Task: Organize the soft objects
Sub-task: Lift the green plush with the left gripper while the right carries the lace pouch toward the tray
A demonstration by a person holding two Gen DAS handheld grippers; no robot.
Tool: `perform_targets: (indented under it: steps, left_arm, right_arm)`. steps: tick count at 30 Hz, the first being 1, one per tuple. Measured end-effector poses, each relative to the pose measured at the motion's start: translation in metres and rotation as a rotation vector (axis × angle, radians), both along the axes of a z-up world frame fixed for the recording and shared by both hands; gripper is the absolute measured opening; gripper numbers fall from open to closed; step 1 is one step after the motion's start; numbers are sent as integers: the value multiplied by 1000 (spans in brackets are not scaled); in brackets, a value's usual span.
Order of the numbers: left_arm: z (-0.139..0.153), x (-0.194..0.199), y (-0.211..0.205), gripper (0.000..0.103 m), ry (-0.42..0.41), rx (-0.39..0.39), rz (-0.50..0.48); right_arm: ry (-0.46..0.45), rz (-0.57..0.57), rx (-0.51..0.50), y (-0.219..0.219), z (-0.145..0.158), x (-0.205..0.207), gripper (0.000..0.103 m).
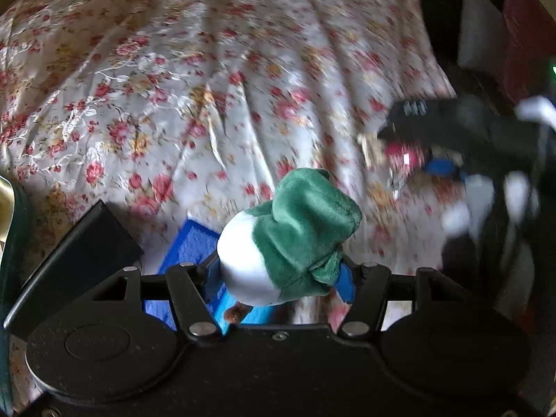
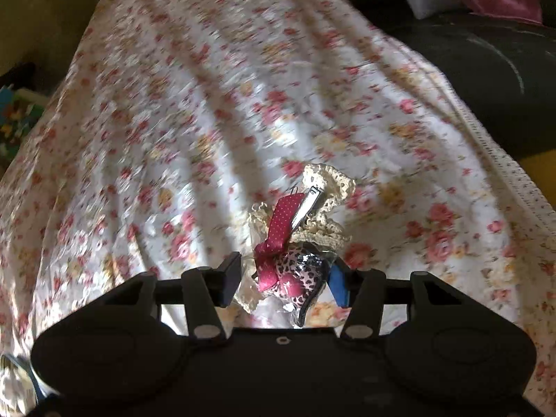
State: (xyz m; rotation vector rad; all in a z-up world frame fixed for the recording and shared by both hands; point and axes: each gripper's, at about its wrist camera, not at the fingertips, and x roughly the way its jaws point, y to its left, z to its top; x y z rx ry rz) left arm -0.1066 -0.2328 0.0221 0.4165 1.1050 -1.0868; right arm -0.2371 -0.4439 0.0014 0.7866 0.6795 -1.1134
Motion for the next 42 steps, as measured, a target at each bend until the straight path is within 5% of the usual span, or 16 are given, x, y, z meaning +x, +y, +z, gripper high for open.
perform_targets:
  steps: [12, 23, 29, 42]
  left_arm:
    - [-5, -35, 52, 58, 82, 45, -170]
    - [-12, -26, 123, 58, 115, 84, -167]
    - [-1, 16, 158, 58, 74, 37, -38]
    - [34, 130, 237, 58, -30, -35, 432]
  right_arm:
    - [30, 39, -42, 16, 5, 14, 52]
    - [54, 143, -59, 43, 6, 39, 52]
    - [69, 221, -87, 65, 7, 57, 52]
    - [55, 345, -70, 96, 1, 82, 52]
